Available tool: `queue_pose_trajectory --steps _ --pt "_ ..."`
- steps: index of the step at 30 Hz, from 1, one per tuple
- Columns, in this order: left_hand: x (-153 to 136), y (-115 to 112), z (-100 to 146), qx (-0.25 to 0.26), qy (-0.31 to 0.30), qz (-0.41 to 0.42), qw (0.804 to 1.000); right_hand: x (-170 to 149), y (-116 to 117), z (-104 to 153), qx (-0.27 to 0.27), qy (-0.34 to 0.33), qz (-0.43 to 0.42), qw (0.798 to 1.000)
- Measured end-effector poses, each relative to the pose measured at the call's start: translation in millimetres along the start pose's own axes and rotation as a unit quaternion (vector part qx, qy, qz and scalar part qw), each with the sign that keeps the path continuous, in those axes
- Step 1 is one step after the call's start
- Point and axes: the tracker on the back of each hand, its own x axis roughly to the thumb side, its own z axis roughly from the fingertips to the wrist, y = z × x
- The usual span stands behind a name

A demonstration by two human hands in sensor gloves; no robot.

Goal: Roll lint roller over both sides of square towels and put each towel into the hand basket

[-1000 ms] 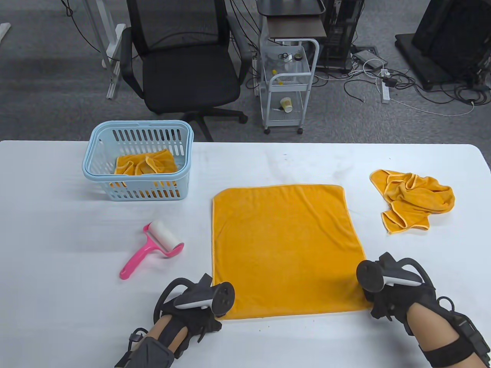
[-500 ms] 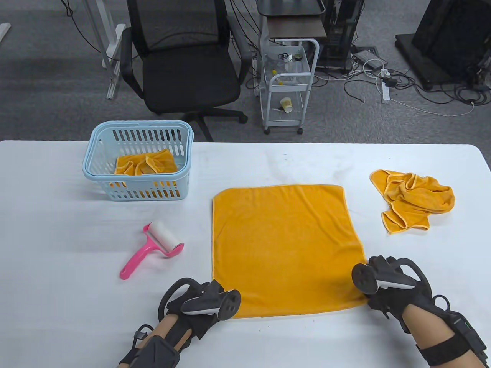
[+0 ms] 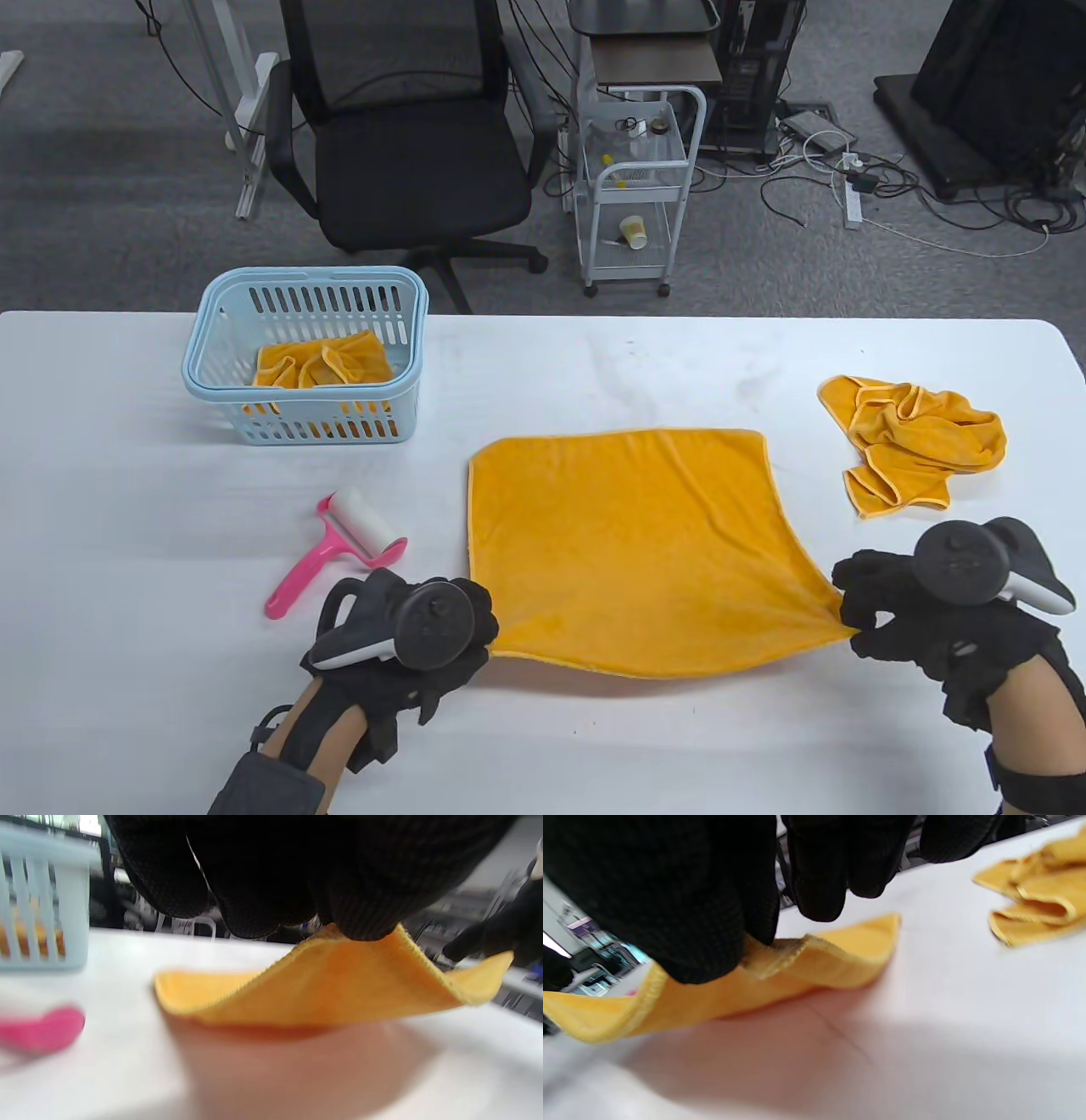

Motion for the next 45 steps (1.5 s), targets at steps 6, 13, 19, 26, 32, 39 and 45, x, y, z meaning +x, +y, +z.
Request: queue_pose_trajectory --steps 6,13,19,26,32,39,45 --pt "19.9 89.7 43.9 0.112 -0.041 0.022 0.993 55.2 -89.9 49.8 -0.102 -0.089 -0.004 0.991" --pt "8.6 162.5 53.5 0.198 -0.007 0.035 0.980 80.1 -160.1 63.8 -0.157 -0.098 -0.012 0.983" --pt "-45.3 146.3 -17.0 0.142 0.089 0.079 0.983 34.7 -149.2 -21.1 -0.083 -0.019 -0.075 0.994" --pt "-93.7 35.7 -109.9 0.021 0.230 0.037 0.972 -39.9 -54.8 -133.4 0.021 0.127 -0.162 0.978" --pt "-103.3 -30.1 -153.4 0.015 0.313 -0.035 0.949 -86.0 11.8 -177.8 -0.016 0.259 -0.203 0.944" --pt "-108.9 -51.1 -164.1 0.058 0.366 -0.086 0.925 -91.3 36.3 -188.9 -0.144 0.316 -0.189 0.919" --pt "-89.7 -53.4 -139.4 0.022 0.296 -0.087 0.951 -76.8 38.9 -168.9 -0.071 0.238 -0.076 0.966"
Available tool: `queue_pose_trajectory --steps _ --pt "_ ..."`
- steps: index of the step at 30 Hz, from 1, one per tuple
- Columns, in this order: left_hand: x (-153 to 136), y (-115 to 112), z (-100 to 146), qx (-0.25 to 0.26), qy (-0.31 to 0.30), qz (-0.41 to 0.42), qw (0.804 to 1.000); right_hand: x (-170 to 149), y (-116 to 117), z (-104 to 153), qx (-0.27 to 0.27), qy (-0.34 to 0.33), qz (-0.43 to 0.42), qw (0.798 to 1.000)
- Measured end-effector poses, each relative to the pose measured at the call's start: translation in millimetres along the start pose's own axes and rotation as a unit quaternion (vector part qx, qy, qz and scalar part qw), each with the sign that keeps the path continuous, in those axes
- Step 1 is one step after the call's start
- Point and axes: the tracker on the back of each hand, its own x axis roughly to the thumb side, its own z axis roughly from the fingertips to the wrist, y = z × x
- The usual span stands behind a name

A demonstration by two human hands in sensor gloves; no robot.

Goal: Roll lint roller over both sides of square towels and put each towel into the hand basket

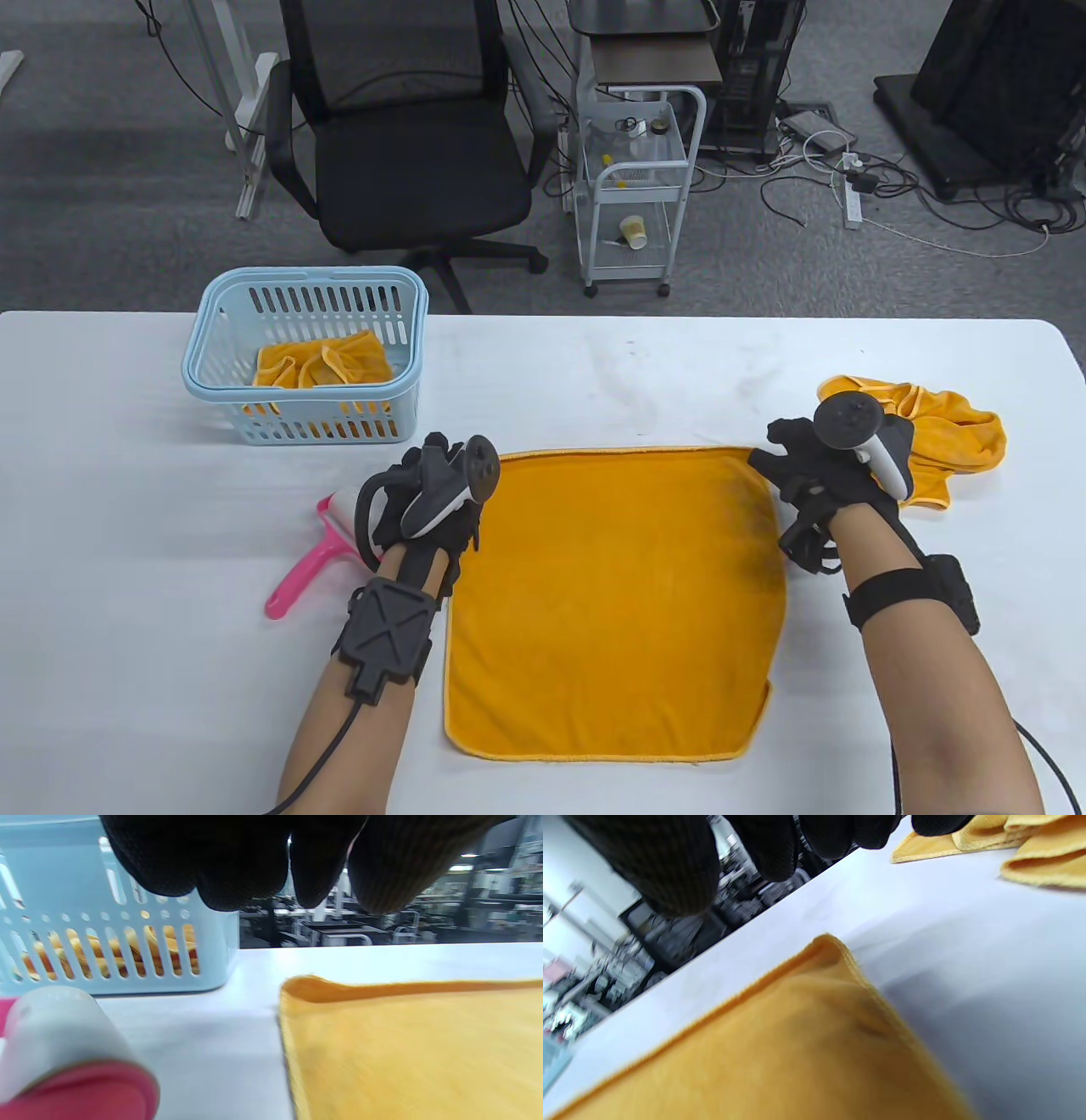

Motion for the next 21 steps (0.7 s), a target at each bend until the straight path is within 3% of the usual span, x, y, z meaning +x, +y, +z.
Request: queue_pose_trajectory --steps 3,7,9,13,17,21 --pt "2.6 -2.6 24.2 -0.033 -0.055 -0.001 0.998 -2.3 10.3 24.0 0.057 -0.048 0.064 0.995" --pt "8.0 -17.4 62.7 -0.089 -0.123 -0.004 0.988 -10.3 41.5 68.7 0.182 -0.109 0.164 0.963" --pt "10.3 -26.7 76.1 -0.121 -0.154 -0.002 0.981 -12.9 54.4 86.7 0.210 -0.122 0.183 0.953" --pt "18.0 -54.1 98.5 -0.196 -0.189 -0.004 0.962 -9.2 77.5 113.0 0.228 -0.152 0.199 0.941" --pt "22.1 -69.9 104.9 -0.222 -0.193 -0.041 0.955 -0.8 89.1 119.3 0.196 -0.153 0.219 0.944" --pt "25.6 -78.1 107.6 -0.235 -0.193 -0.065 0.950 1.1 97.4 122.9 0.180 -0.151 0.272 0.933"
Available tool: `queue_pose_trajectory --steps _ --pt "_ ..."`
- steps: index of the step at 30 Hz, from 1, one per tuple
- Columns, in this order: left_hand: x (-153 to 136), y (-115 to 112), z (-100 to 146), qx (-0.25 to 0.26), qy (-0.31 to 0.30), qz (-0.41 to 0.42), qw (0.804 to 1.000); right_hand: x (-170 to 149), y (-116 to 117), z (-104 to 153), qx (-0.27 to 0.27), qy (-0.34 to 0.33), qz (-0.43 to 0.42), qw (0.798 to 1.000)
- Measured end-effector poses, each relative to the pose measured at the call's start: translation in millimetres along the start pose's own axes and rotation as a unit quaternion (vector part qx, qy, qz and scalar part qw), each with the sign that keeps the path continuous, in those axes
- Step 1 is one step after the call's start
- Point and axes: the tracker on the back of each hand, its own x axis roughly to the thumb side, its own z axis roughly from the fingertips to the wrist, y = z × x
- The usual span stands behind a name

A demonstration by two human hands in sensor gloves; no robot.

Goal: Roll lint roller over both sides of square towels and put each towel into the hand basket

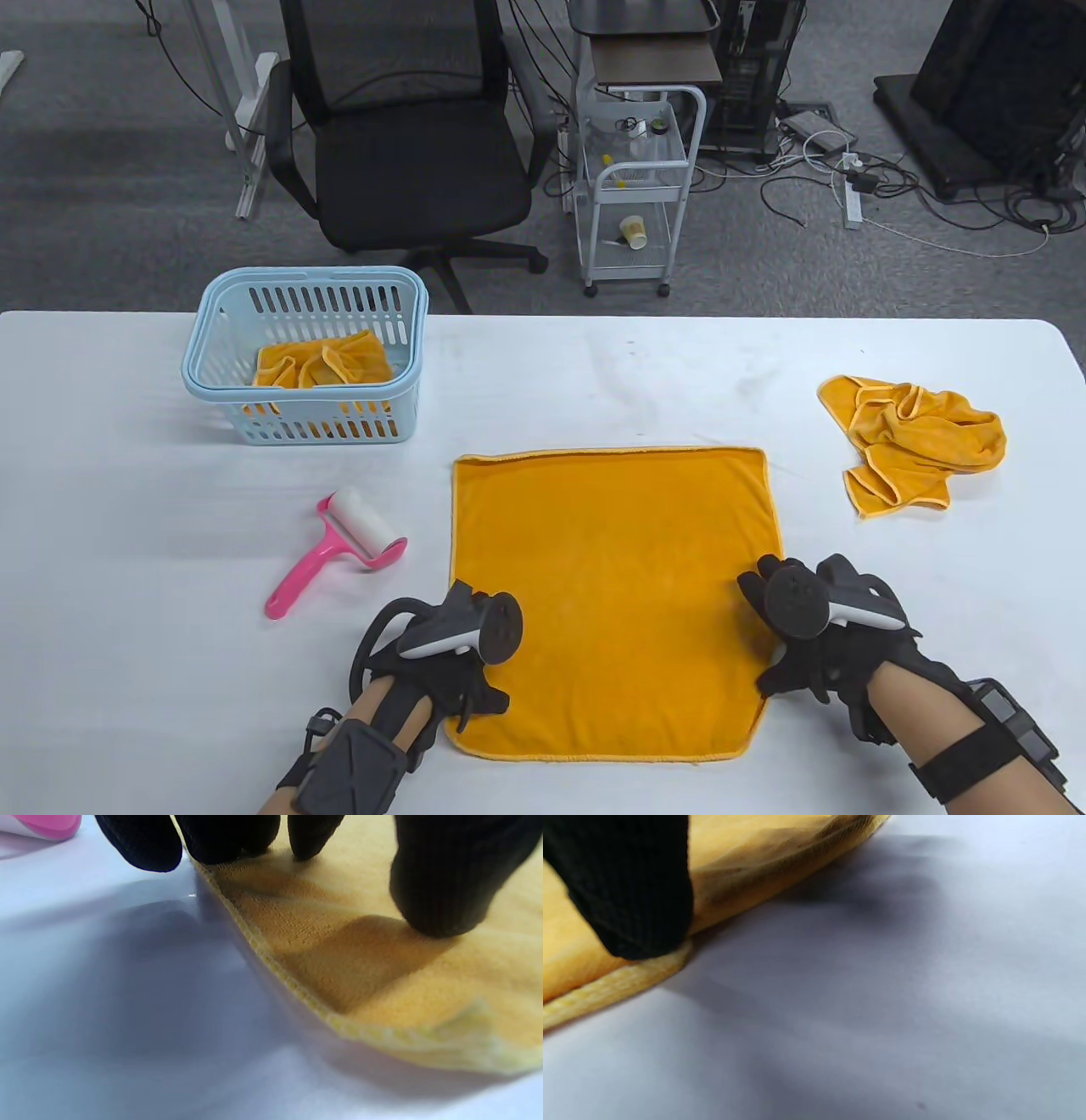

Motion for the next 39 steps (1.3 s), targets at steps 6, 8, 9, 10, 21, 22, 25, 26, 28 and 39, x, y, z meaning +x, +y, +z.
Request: queue_pose_trajectory --steps 6,8,9,10,21,22,25,26,28,39 --pt "6.9 -4.3 -0.6 0.000 0.008 -0.050 0.999 -10.0 7.8 13.0 0.026 0.030 0.036 0.999" --pt "8.0 -3.9 -0.6 0.000 0.008 -0.052 0.999 -13.5 11.4 18.8 0.051 0.042 0.035 0.997" --pt "8.2 -3.9 -0.8 -0.001 0.008 -0.052 0.999 -14.3 13.4 20.9 0.063 0.040 0.041 0.996" --pt "8.2 -3.8 -0.8 -0.001 0.009 -0.053 0.999 -15.1 15.3 23.6 0.081 0.045 0.048 0.995" --pt "6.6 -3.6 3.9 -0.029 -0.019 -0.031 0.999 -13.3 6.6 19.4 0.027 0.043 -0.015 0.999" --pt "7.0 -4.6 4.5 -0.032 -0.019 -0.037 0.999 -11.4 6.9 18.2 0.019 0.044 -0.006 0.999" --pt "9.8 -9.8 4.6 -0.042 -0.011 -0.077 0.996 -5.0 11.1 13.6 0.022 0.044 0.036 0.998" --pt "10.7 -10.8 4.6 -0.040 -0.009 -0.086 0.995 -5.6 11.3 14.4 0.027 0.040 0.025 0.999" --pt "12.1 -11.8 5.0 -0.041 -0.007 -0.093 0.995 -6.8 11.9 16.5 0.038 0.041 0.040 0.998" --pt "-1.6 -7.5 17.7 -0.032 -0.001 -0.060 0.998 -16.9 19.0 23.0 0.051 0.035 0.012 0.998"
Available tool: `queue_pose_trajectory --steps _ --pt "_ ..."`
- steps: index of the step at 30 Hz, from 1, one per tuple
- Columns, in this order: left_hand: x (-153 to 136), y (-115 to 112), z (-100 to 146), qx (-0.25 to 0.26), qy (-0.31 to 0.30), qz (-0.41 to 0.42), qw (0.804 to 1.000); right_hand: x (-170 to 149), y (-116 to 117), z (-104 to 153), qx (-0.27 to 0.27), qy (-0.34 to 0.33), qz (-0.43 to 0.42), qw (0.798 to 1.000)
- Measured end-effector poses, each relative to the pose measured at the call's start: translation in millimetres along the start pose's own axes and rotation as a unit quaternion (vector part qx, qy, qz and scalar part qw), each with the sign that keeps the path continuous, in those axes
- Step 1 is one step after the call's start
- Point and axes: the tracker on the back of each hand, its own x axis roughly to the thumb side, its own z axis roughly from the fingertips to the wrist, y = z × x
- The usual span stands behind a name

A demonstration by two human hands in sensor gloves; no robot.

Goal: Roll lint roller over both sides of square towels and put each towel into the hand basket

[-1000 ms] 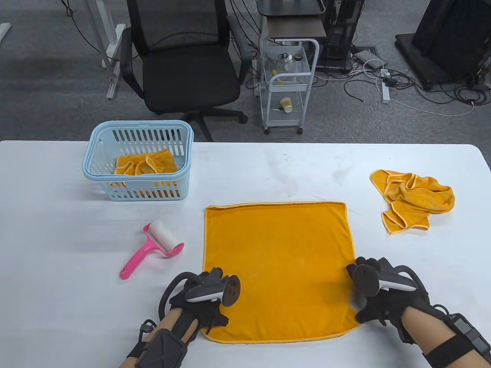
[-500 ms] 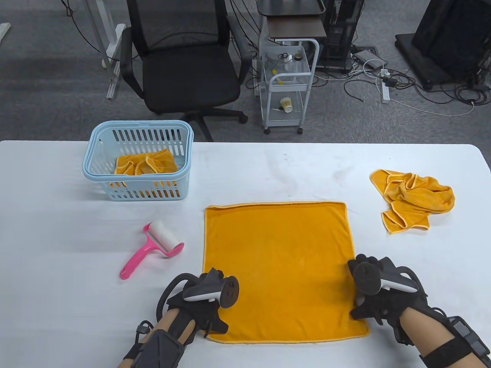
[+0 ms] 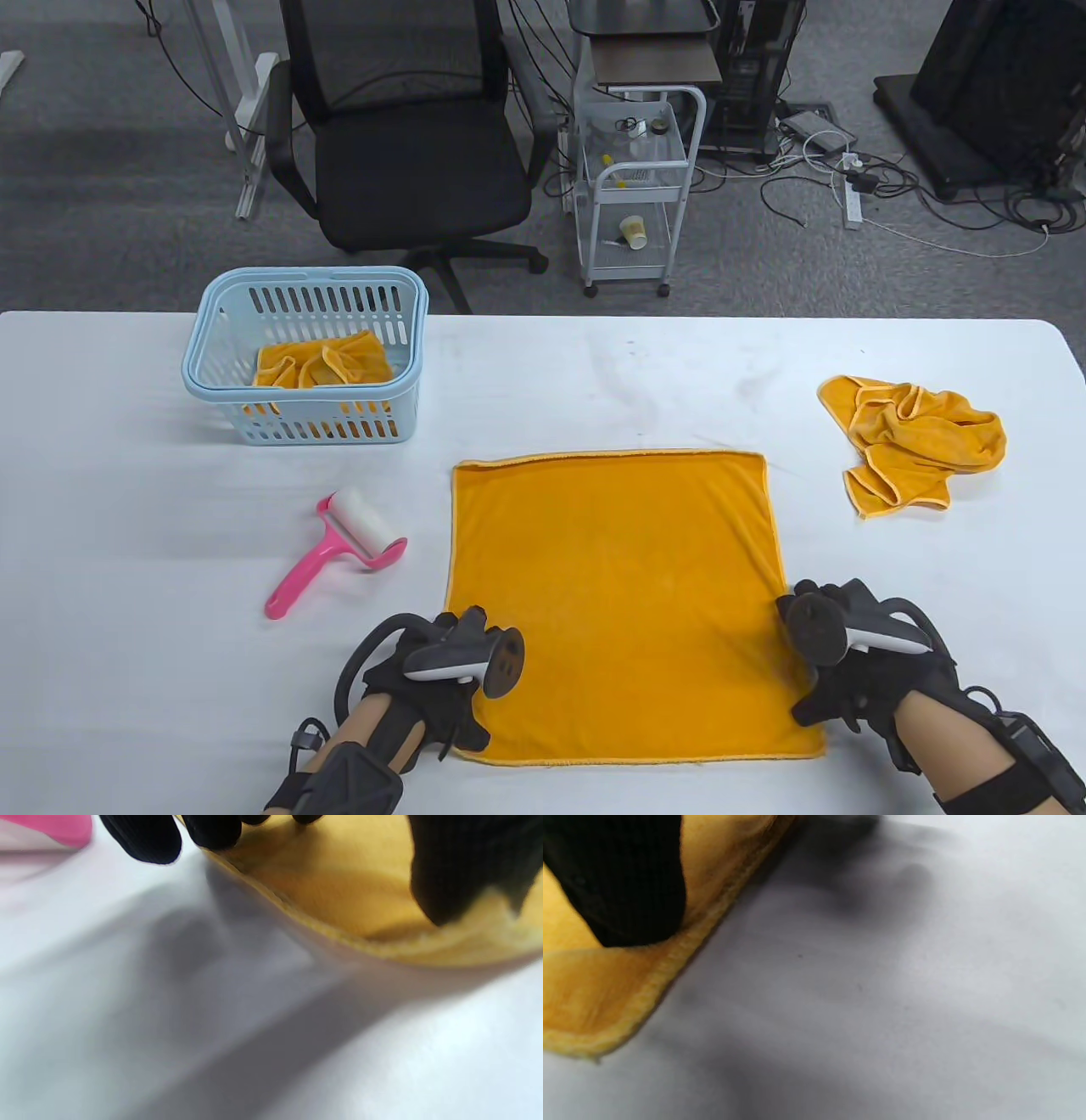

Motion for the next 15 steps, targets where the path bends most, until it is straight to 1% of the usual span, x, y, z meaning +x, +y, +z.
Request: queue_pose_trajectory --steps 2,3,5,7,8,9,11,15 --pt "-17.1 9.5 8.6 0.032 0.018 0.038 0.999 -2.7 1.1 -0.7 0.003 -0.003 -0.011 1.000" --pt "-32.7 16.2 14.7 0.056 0.037 0.064 0.996 -3.6 1.7 -0.9 0.001 -0.005 -0.017 1.000" --pt "-63.0 24.5 23.0 0.086 0.093 0.095 0.987 -5.4 2.2 -1.5 0.002 -0.006 -0.023 1.000" --pt "-89.4 27.7 27.6 0.102 0.141 0.110 0.979 -5.7 2.1 -1.6 -0.001 -0.007 -0.025 1.000" --pt "-106.6 27.9 29.4 0.106 0.179 0.120 0.971 -5.5 2.5 -1.7 -0.002 -0.008 -0.024 1.000" --pt "-115.5 27.1 29.6 0.104 0.194 0.127 0.967 -5.6 2.6 -1.7 -0.003 -0.009 -0.024 1.000" --pt "-142.6 22.2 28.0 0.096 0.249 0.145 0.953 -6.1 3.0 -1.6 -0.005 -0.010 -0.027 1.000" --pt "-173.9 7.8 20.1 0.078 0.308 0.193 0.928 -6.5 3.1 -1.2 -0.006 -0.013 -0.031 0.999"
